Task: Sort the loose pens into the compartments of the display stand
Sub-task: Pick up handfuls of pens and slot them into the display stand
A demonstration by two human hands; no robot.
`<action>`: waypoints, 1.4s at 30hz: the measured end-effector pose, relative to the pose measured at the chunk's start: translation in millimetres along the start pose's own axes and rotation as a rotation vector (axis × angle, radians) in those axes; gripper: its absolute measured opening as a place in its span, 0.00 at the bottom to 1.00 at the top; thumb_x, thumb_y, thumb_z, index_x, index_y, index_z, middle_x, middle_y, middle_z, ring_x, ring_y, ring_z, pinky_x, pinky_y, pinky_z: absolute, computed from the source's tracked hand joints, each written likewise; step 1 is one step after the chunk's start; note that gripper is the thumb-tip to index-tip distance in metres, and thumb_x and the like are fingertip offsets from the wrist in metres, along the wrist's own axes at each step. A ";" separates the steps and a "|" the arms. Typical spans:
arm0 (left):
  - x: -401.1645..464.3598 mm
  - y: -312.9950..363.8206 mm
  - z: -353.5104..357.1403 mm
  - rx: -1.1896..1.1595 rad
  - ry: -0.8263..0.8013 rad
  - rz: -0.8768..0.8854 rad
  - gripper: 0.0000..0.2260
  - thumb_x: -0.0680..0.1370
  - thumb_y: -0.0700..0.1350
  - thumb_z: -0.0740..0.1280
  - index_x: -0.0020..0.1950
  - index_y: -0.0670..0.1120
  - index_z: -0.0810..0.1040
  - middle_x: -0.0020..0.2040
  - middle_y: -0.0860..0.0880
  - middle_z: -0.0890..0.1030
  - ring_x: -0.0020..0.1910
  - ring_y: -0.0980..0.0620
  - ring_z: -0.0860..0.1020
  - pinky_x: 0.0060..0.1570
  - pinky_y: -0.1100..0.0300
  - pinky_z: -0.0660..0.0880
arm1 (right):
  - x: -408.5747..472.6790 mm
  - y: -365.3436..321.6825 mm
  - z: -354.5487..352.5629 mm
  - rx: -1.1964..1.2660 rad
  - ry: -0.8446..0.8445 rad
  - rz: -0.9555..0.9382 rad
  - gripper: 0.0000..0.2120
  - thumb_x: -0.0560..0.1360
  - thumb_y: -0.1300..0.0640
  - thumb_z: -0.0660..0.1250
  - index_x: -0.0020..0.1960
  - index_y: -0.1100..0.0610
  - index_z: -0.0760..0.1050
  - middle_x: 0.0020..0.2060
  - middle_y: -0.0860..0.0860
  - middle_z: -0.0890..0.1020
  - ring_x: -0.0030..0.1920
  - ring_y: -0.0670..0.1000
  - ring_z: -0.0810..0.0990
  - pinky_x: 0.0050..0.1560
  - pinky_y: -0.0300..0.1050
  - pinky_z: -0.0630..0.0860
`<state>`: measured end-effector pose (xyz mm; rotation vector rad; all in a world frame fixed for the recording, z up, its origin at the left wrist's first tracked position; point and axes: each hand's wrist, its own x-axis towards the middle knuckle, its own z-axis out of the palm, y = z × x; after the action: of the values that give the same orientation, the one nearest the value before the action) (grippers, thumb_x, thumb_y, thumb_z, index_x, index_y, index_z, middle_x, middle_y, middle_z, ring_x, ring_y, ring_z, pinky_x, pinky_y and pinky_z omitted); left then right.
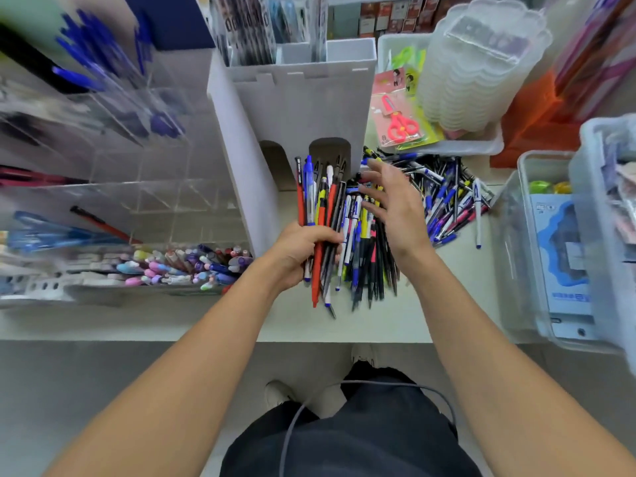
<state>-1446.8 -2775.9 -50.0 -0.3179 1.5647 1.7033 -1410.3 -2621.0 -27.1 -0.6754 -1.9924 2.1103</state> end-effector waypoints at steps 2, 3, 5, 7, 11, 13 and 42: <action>-9.9 -6.9 -4.6 0.023 -0.077 -0.041 0.17 0.68 0.33 0.72 0.56 0.35 0.78 0.37 0.41 0.79 0.33 0.47 0.78 0.34 0.57 0.78 | 16.7 -11.6 14.1 -0.184 -0.138 -0.033 0.23 0.83 0.43 0.54 0.71 0.54 0.74 0.63 0.48 0.80 0.64 0.46 0.79 0.66 0.47 0.75; -14.3 -9.1 -5.6 0.032 -0.099 -0.053 0.19 0.66 0.34 0.72 0.57 0.35 0.78 0.37 0.41 0.78 0.33 0.46 0.78 0.34 0.57 0.78 | 22.9 -13.2 22.7 -0.225 -0.173 -0.032 0.23 0.84 0.44 0.54 0.70 0.56 0.75 0.62 0.49 0.81 0.63 0.46 0.79 0.64 0.45 0.74; -23.9 -8.6 -6.6 0.023 -0.138 -0.070 0.22 0.65 0.34 0.72 0.58 0.34 0.77 0.37 0.40 0.77 0.34 0.45 0.77 0.33 0.57 0.77 | 26.7 -14.7 34.9 -0.199 -0.222 0.041 0.23 0.86 0.46 0.52 0.63 0.57 0.81 0.57 0.51 0.85 0.58 0.47 0.83 0.62 0.44 0.75; -35.1 -4.3 -7.6 -0.041 -0.211 -0.080 0.19 0.65 0.33 0.71 0.56 0.35 0.76 0.38 0.40 0.78 0.32 0.46 0.76 0.32 0.57 0.77 | 21.1 -12.8 39.0 -0.144 -0.228 0.080 0.23 0.86 0.48 0.51 0.54 0.54 0.84 0.50 0.50 0.87 0.53 0.47 0.85 0.60 0.43 0.77; -60.4 0.1 -10.7 -0.133 -0.318 -0.095 0.17 0.67 0.32 0.70 0.55 0.39 0.75 0.37 0.42 0.77 0.32 0.47 0.78 0.35 0.53 0.79 | 5.2 -16.2 42.8 -0.103 -0.291 0.050 0.19 0.86 0.52 0.54 0.52 0.51 0.83 0.44 0.46 0.87 0.48 0.45 0.86 0.49 0.37 0.79; -72.3 1.4 -15.8 -0.162 -0.356 -0.074 0.18 0.68 0.33 0.68 0.58 0.39 0.75 0.36 0.43 0.74 0.30 0.48 0.77 0.37 0.52 0.80 | 1.6 -21.7 41.0 -0.030 -0.357 0.068 0.13 0.85 0.56 0.60 0.53 0.53 0.84 0.44 0.50 0.87 0.44 0.47 0.84 0.43 0.41 0.79; -169.2 -6.0 -162.1 -0.377 -0.469 0.218 0.31 0.69 0.38 0.69 0.72 0.37 0.70 0.38 0.46 0.75 0.29 0.54 0.73 0.25 0.64 0.72 | -44.6 -79.6 189.1 -0.300 -0.716 0.144 0.18 0.81 0.48 0.67 0.43 0.62 0.83 0.29 0.51 0.77 0.27 0.48 0.61 0.24 0.36 0.58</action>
<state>-1382.2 -2989.3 22.2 0.0733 0.9626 2.0610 -1466.4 -2802.7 61.9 -0.0776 -2.7300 2.3869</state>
